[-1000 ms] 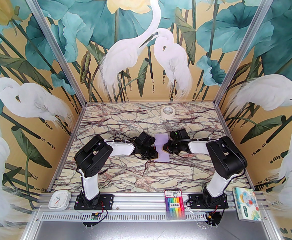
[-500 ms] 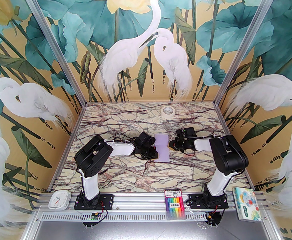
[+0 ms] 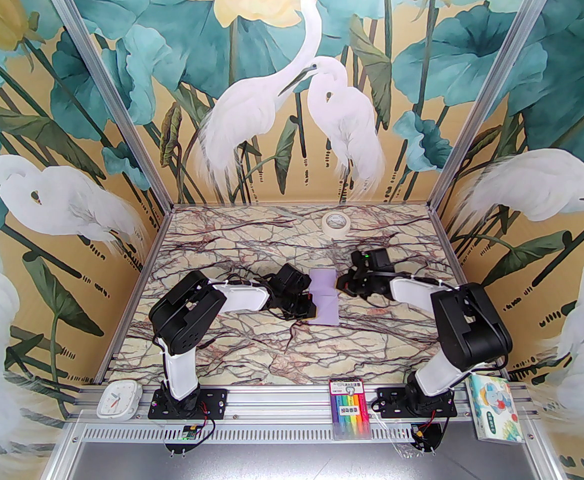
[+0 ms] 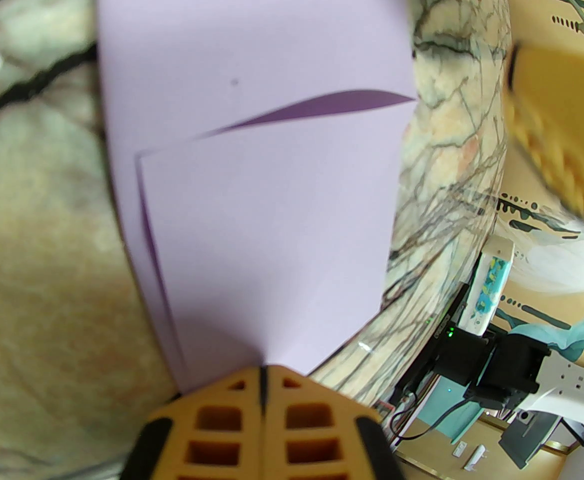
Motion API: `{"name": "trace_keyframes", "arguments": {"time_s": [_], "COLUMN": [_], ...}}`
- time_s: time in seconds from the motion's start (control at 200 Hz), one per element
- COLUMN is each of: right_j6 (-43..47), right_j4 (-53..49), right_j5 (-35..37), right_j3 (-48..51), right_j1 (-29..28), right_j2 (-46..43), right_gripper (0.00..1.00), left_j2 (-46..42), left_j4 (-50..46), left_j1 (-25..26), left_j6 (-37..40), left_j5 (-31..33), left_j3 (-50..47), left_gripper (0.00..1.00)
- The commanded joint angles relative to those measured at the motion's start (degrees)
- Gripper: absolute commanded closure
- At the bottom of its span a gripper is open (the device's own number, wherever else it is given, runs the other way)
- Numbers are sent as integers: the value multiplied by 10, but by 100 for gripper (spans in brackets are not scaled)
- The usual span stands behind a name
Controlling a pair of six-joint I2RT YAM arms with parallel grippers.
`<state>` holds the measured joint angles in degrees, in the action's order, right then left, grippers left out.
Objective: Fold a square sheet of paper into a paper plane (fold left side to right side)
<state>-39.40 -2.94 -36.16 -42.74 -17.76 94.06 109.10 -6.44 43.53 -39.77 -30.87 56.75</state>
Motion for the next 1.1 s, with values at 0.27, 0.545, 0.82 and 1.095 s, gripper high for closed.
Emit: {"name": "trace_keyframes", "arguments": {"time_s": [0.27,0.545,0.82,1.095], "right_j6": [-21,-16,-21,-18], "right_j4": [18,14,15,4], "right_j5": [43,48,50,61], "right_j3": [16,24,20,16], "right_j1": [-25,-25,-25,-24], "right_j2": [76,74,78,83], "right_gripper": [100,100,100,100], "left_j2": [0,36,78,41], "left_j4": [-69,-57,-55,-58], "left_j1": [6,6,6,6], "left_j6": [-1,-7,-1,11], "left_j5": [8,-19,-22,-15], "left_j3": [22,104,108,27], "left_gripper": [100,99,98,98]}}
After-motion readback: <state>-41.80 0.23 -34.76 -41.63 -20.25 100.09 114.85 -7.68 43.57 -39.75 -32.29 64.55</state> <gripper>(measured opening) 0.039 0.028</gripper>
